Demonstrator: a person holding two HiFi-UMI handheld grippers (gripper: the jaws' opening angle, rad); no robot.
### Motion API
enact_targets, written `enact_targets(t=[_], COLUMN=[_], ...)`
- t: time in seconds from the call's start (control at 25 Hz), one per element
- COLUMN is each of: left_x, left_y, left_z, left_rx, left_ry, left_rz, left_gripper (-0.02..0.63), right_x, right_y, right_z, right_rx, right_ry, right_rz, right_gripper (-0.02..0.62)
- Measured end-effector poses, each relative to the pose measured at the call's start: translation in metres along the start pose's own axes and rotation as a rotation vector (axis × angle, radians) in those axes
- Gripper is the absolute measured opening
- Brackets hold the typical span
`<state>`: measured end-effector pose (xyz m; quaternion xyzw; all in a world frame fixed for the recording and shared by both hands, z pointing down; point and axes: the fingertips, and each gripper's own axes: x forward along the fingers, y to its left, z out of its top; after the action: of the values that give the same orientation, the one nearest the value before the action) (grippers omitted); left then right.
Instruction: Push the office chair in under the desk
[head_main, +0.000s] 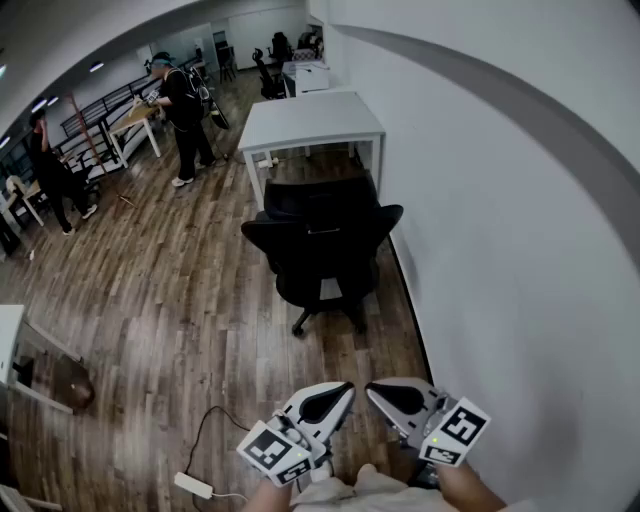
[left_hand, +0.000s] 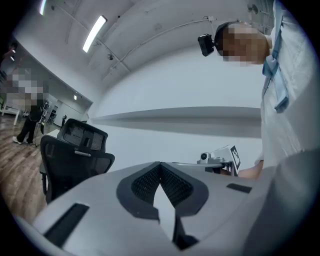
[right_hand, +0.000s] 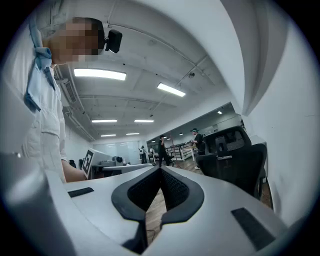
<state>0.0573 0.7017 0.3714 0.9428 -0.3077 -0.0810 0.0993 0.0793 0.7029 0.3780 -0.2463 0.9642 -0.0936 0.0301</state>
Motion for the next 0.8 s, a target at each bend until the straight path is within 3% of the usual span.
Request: enact_targets(t=[0.24, 0.8], left_x=[-0.011, -0.019], left_y=[-0.009, 0.003], left_z=[-0.005, -0.013], left_rx=[-0.033, -0.017], left_ry=[0.016, 0.028], left_rz=[0.001, -0.011], left_gripper=[0.002, 0.002], right_x=[-0.007, 0.008], right_y=[0.010, 0.014], right_z=[-0.009, -0.008], right_rx=[0.028, -0.013], right_ry=[0.022, 0.007], right_rz=[-0.018, 0.003], right_gripper=[0.032, 0.035])
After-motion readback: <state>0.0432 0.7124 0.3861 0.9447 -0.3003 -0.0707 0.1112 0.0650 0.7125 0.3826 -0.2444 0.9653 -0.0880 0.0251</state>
